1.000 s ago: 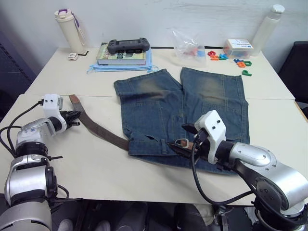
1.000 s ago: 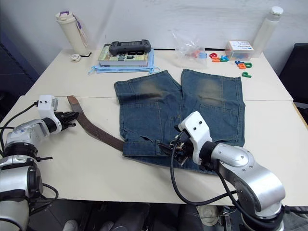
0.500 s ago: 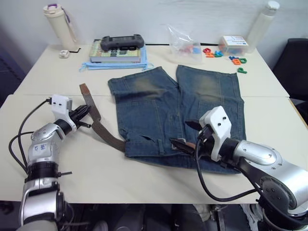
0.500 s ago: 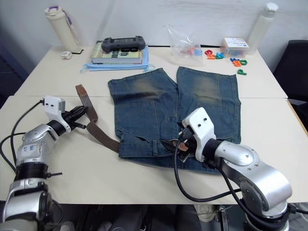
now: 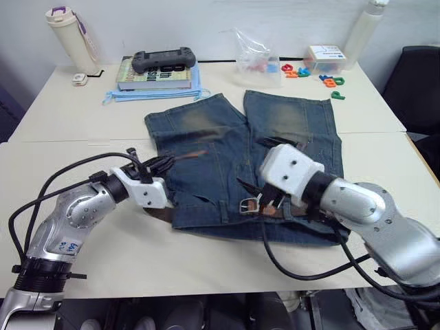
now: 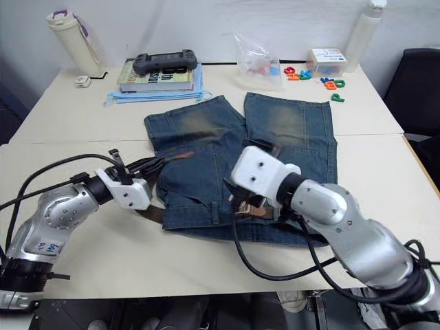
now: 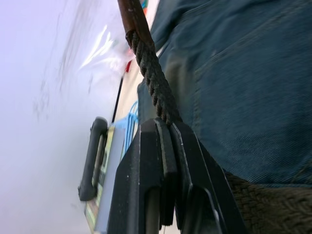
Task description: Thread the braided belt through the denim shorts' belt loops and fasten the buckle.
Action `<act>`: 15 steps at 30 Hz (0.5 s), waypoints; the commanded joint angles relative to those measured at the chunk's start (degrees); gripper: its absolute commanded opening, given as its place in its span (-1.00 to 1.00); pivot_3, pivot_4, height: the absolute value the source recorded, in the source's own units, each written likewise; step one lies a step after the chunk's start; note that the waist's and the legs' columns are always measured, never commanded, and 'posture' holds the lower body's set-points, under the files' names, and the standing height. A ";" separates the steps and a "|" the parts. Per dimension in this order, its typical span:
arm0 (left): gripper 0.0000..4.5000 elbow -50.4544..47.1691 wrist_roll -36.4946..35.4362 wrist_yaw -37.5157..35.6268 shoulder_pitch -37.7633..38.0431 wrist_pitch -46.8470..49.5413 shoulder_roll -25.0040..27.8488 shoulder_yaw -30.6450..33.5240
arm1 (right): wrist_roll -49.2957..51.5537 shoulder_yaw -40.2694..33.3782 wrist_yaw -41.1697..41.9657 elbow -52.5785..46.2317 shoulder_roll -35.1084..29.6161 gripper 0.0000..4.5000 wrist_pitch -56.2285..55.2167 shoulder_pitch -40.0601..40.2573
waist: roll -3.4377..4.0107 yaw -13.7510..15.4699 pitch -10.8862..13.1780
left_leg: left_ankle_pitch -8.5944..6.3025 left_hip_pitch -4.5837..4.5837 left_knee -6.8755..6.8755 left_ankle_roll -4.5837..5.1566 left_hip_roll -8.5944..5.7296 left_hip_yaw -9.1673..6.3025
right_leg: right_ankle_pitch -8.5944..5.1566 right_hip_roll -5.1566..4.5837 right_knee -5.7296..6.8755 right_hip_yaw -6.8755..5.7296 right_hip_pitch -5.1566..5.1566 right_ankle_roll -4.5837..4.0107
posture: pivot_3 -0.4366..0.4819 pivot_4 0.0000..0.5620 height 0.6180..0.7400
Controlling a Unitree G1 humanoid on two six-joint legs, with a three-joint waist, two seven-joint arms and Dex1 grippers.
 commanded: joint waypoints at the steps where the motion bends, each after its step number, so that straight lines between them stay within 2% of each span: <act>1: -0.99 -3.64 1.65 0.56 -0.80 -0.85 -0.54 -1.06 | -12.99 6.65 1.86 4.12 -1.43 1.00 -12.77 -1.46 | -0.01 -0.09 0.01 | 0.01 -0.01 0.00 0.01 0.00 0.03 | 0.00 0.00 0.00 0.01 -0.01 0.00 | -0.05 -0.47 -0.32; 7: -0.99 -5.19 2.15 0.82 -1.62 -1.97 -1.80 -2.26 | -20.95 9.47 5.74 11.45 3.82 1.00 -21.17 -2.33 | -0.02 -0.15 0.02 | 0.03 -0.02 0.04 0.04 0.00 0.11 | 0.01 0.01 0.03 0.02 -0.05 0.03 | -0.05 -0.47 -0.32; 15: -0.99 -5.01 3.00 0.54 -1.71 -2.61 -1.59 -2.30 | -26.28 6.90 9.01 14.63 9.31 1.00 -24.62 -1.37 | -0.02 -0.14 0.01 | 0.04 -0.01 0.17 0.02 -0.01 0.10 | 0.01 0.04 0.21 0.02 -0.06 0.02 | -0.05 -0.47 -0.32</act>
